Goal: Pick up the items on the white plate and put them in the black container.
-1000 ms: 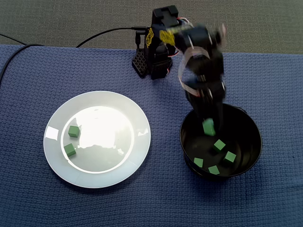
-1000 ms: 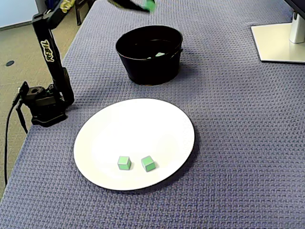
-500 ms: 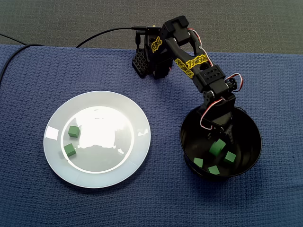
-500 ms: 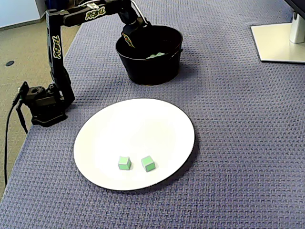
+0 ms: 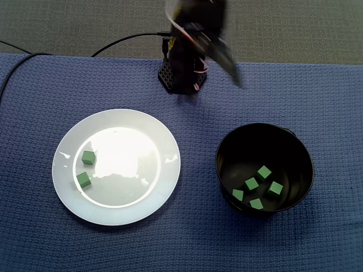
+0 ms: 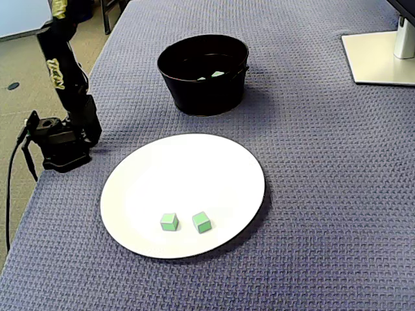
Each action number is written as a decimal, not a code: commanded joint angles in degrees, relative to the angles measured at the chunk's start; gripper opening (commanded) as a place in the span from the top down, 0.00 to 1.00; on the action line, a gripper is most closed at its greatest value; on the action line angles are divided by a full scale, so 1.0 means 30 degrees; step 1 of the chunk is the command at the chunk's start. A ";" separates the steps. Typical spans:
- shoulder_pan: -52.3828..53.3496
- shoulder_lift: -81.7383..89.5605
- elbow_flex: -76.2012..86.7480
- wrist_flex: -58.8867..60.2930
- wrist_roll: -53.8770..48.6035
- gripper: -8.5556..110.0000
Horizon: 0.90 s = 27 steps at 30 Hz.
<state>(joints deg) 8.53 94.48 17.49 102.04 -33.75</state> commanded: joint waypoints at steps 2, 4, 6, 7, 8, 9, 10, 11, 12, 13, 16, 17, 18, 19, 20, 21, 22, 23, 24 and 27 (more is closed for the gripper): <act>0.7822 0.0762 0.2490 0.1289 0.0176 0.52; 0.9785 0.0908 0.5889 -0.0879 0.1025 0.53; 1.1074 0.0586 0.8613 -0.2930 0.1553 0.56; 1.1631 0.0205 0.9609 -0.3721 0.2021 0.56; 1.1982 -0.0176 1.0547 -0.4219 0.2285 0.57; 1.2187 -0.0586 1.1367 -0.4424 0.2373 0.57; 1.2422 -0.0996 1.2246 -0.4746 0.2490 0.58; 1.2627 -0.1348 1.3213 -0.5244 0.2695 0.58; 1.2773 -0.1670 1.4121 -0.5654 0.2813 0.58; 1.2803 -0.2051 1.4883 -0.6006 0.2813 0.58; 1.2656 -0.3340 1.6230 -0.6914 0.3076 0.59; 1.2627 -0.3867 1.6523 -0.7119 0.3223 0.60; 1.2598 -0.4424 1.6611 -0.7236 0.3281 0.60; 1.2480 -0.5186 1.6523 -0.7266 0.3281 0.60; 1.2393 -0.6094 1.6143 -0.7178 0.3398 0.60; 1.2334 -0.7090 1.5439 -0.6855 0.3574 0.60; 1.2246 -0.8115 1.4561 -0.6270 0.3604 0.61; 1.2129 -0.9053 1.3799 -0.5713 0.3604 0.61; 1.2070 -0.9873 1.3066 -0.5273 0.3574 0.61; 1.1895 -1.1807 1.1719 -0.4746 0.3018 0.63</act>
<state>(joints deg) 45.35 63.28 59.06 85.69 -23.73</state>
